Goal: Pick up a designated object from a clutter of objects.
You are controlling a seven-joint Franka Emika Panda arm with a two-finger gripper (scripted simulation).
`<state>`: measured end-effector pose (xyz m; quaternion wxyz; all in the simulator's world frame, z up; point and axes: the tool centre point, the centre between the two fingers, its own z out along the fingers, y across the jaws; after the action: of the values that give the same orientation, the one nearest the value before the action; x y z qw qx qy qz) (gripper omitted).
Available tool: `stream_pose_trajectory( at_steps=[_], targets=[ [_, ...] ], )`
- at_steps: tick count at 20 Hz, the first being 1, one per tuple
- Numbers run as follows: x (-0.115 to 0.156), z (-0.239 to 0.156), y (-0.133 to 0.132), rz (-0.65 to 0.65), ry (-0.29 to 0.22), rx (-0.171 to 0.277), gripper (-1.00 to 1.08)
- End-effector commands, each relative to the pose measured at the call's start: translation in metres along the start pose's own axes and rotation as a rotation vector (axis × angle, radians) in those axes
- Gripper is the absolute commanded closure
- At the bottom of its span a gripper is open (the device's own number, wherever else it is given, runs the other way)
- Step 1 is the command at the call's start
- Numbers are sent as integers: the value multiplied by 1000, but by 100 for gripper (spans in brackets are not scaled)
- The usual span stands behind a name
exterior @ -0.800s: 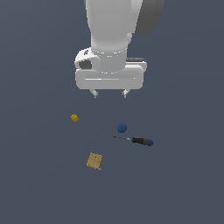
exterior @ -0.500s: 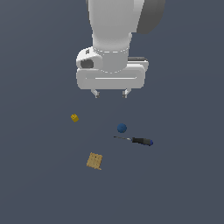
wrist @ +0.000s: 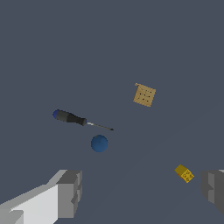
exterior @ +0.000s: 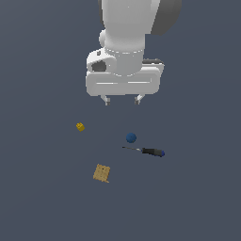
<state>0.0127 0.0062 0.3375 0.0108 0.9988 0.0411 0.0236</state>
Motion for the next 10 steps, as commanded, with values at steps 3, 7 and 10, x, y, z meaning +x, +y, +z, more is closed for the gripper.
stream_pose_trajectory(
  at_steps=[3,7,10],
  targets=[
    [-1,12,10,29,-3,6,-92],
    [-3,33,27,85,-7,16,-92],
    [-7,55,45,143,-11,25,-92]
  ],
)
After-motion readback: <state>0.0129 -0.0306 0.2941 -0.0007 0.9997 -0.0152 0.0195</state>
